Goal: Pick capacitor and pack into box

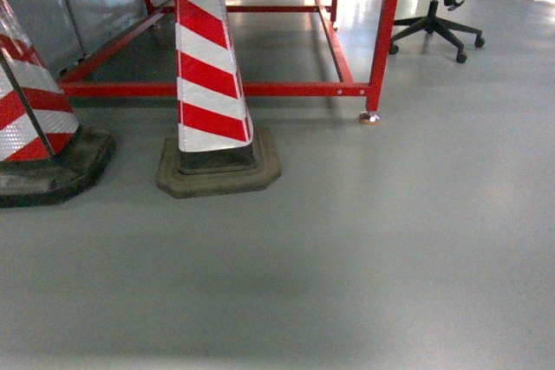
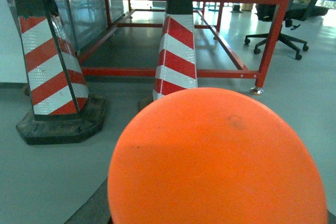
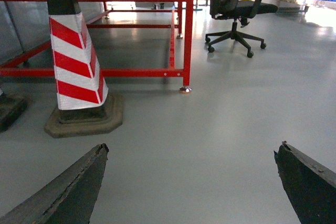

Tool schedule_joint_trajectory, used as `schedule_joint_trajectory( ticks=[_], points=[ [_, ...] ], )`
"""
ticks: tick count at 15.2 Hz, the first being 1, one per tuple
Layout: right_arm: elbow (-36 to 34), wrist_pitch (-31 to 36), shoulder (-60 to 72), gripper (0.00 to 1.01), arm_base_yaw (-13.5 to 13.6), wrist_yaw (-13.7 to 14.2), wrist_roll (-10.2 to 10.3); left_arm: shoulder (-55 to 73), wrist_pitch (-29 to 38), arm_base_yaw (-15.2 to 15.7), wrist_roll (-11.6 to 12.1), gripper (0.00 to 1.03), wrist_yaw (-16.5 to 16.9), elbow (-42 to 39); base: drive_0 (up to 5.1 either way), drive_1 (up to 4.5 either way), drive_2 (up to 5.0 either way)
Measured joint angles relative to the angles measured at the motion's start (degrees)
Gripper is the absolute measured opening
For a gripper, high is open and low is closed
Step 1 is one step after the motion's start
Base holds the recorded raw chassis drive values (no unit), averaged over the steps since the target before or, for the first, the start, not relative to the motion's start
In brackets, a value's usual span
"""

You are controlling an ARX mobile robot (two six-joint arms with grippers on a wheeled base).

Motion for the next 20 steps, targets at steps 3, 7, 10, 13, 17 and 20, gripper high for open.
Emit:
schedule_joint_trajectory(
  ticks=[3, 7, 10, 13, 17, 20],
  points=[
    [0.00, -0.07, 0.00, 0.98, 0.00, -0.02, 0.00, 0.02, -0.07, 0.00, 0.00, 0.44, -0.04, 0.00, -5.0, 2.44, 2.4],
    [0.00, -0.17, 0.00, 0.98, 0.00, -0.15, 0.00, 0.02, -0.07, 0.00, 0.00, 0.44, -0.15, 0.00, -5.0, 2.44, 2.4],
    [0.00, -0.24, 0.00, 0.98, 0.00, -0.11, 0.00, 0.02, -0.07, 0.00, 0.00, 0.44, -0.09, 0.00, -1.7, 0.81, 0.8],
    [0.00, 0.02, 0.00, 0.98, 0.00, -0.15, 0.00, 0.02, -0.07, 0.00, 0.00, 0.44, -0.09, 0.00, 0.0, 0.00, 0.0],
    [0.00, -0.11, 0.00, 0.98, 0.00, 0.04, 0.00, 0.02, -0.02, 0.00, 0.00, 0.44, 0.07, 0.00, 0.0, 0.00, 0.0],
    [0.00, -0.26, 0.00, 0.98, 0.00, 0.02, 0.00, 0.02, 0.04, 0.00, 0.00, 0.44, 0.00, 0.00, 0.0, 2.75, -2.6]
  ],
)
